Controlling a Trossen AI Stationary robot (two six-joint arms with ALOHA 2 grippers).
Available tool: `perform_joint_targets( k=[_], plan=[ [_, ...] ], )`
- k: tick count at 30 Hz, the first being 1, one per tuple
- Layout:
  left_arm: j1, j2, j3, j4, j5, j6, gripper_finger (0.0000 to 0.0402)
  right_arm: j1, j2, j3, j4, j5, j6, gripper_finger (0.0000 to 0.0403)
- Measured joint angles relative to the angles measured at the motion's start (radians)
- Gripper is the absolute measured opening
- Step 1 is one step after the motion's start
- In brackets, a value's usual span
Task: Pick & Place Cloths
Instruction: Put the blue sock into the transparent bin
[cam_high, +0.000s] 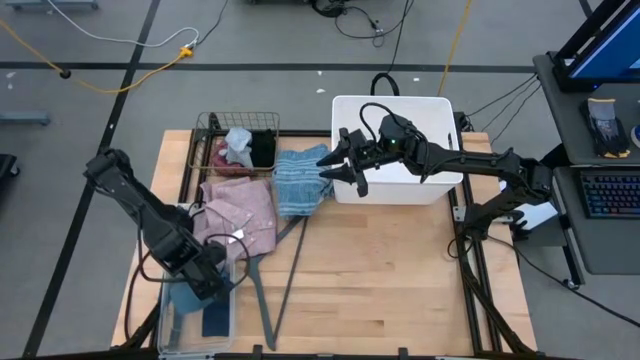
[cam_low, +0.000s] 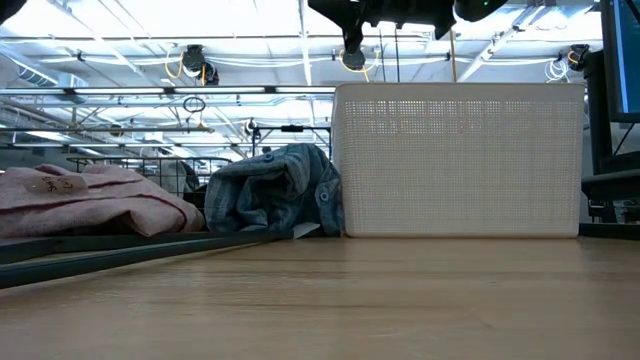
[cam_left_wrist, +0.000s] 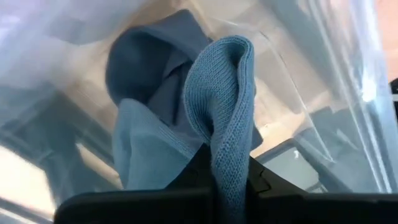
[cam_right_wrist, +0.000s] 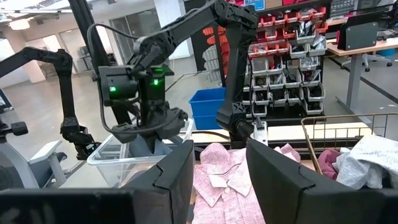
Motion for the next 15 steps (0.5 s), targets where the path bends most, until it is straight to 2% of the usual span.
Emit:
perform_joint_targets(
  k=[6, 11, 15],
  plan=[
    [0.000, 0.000, -0.054, 0.143, 0.000, -0.008, 0.0030, 0.000, 0.000, 0.000, 0.000, 0.000, -0.015, 0.0139],
    [0.000, 0.000, -0.056, 0.150, -0.001, -0.052, 0.0051, 0.000, 0.000, 0.000, 0.000, 0.000, -0.047, 0.0139],
    [0.000, 0.000, -0.056, 0.150, -0.002, -0.054, 0.0083, 0.000, 0.000, 0.000, 0.000, 0.000, -0.066, 0.0139]
  ],
)
